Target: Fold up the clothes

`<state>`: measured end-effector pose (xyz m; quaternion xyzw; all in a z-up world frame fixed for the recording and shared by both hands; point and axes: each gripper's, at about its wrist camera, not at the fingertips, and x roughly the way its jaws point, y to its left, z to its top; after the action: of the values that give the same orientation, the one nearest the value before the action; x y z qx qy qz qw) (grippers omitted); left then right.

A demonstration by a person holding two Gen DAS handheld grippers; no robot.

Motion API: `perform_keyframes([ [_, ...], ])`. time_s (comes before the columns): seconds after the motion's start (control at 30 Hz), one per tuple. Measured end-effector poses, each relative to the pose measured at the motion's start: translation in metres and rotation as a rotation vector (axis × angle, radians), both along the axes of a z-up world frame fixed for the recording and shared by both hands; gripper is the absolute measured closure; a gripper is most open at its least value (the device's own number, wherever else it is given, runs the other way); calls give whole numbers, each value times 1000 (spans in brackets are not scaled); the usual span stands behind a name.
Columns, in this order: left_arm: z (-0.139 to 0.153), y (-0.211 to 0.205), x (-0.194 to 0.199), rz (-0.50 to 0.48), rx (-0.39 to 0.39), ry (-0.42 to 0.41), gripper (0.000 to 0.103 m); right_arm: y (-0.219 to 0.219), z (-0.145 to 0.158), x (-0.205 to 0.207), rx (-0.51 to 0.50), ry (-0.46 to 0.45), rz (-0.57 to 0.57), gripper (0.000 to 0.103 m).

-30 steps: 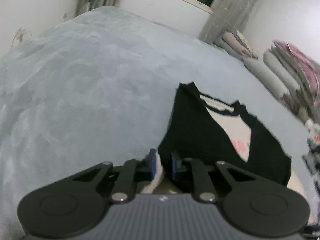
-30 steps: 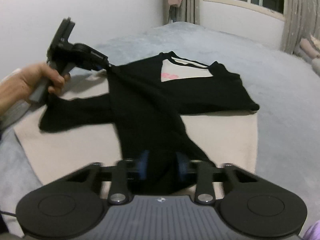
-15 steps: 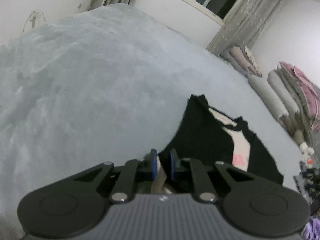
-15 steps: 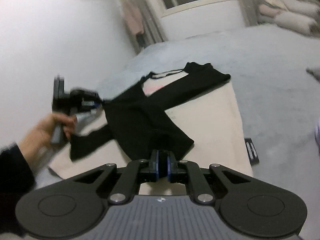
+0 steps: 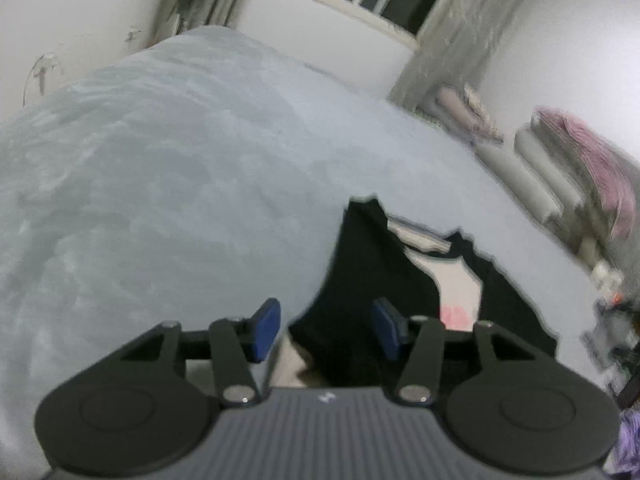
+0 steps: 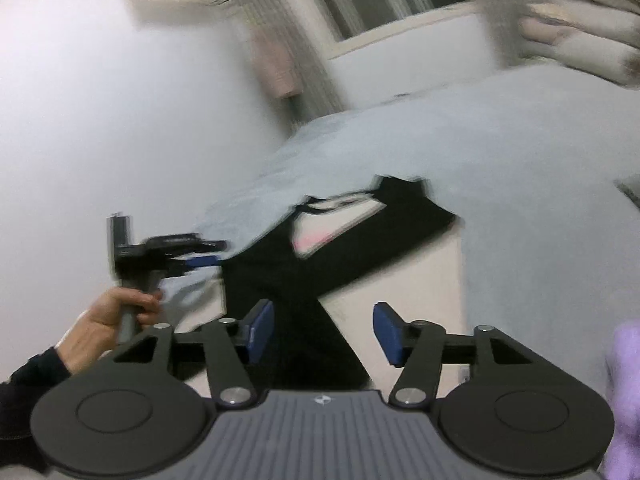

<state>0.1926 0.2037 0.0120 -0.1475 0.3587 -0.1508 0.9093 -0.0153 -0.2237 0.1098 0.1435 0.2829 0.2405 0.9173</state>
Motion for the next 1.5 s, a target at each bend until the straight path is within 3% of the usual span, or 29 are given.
perform_keyframes([
  [0.13,-8,-16,2,-2,129,19,67,38,13,84,-55,15,154,45],
  [0.23,-9,-18,1,-8,158,11,76,79,8,160,-85,66,231,46],
  [0.37,-9,-10,3,-10,122,12,82,123,-20,255,-90,158,267,46],
  [0.47,-8,-5,4,-7,85,9,86,149,-43,306,-75,223,258,46],
  [0.5,-8,-4,4,-2,72,11,86,157,-51,318,-73,246,264,49],
  [0.53,-8,-3,4,2,61,13,87,164,-57,327,-82,266,280,66],
  [0.6,-7,3,5,20,15,17,89,180,-62,334,-130,282,319,98],
  [0.67,0,12,3,51,-30,1,92,190,-53,332,-171,232,333,99],
  [0.7,5,17,0,70,-48,-14,96,190,-43,333,-135,197,336,99],
  [0.8,14,22,-4,91,-27,-58,101,193,-23,333,-140,125,315,99],
  [0.93,7,11,-1,64,39,-19,99,218,-59,334,-421,192,268,99],
  [0.97,10,8,-3,59,50,-29,98,218,-63,331,-427,172,263,99],
  [1.07,25,-2,-12,45,91,-94,87,209,-45,322,-367,103,205,87],
  [1.17,40,-17,-20,-2,125,-156,75,199,-16,301,-315,13,221,71],
  [1.3,38,-41,-22,-58,250,-151,51,193,-12,272,-337,34,257,61],
  [1.43,15,-53,-15,-87,314,-89,48,188,-34,268,-379,87,278,56],
  [1.5,6,-58,-13,-101,342,-86,54,191,-47,275,-389,113,278,56],
])
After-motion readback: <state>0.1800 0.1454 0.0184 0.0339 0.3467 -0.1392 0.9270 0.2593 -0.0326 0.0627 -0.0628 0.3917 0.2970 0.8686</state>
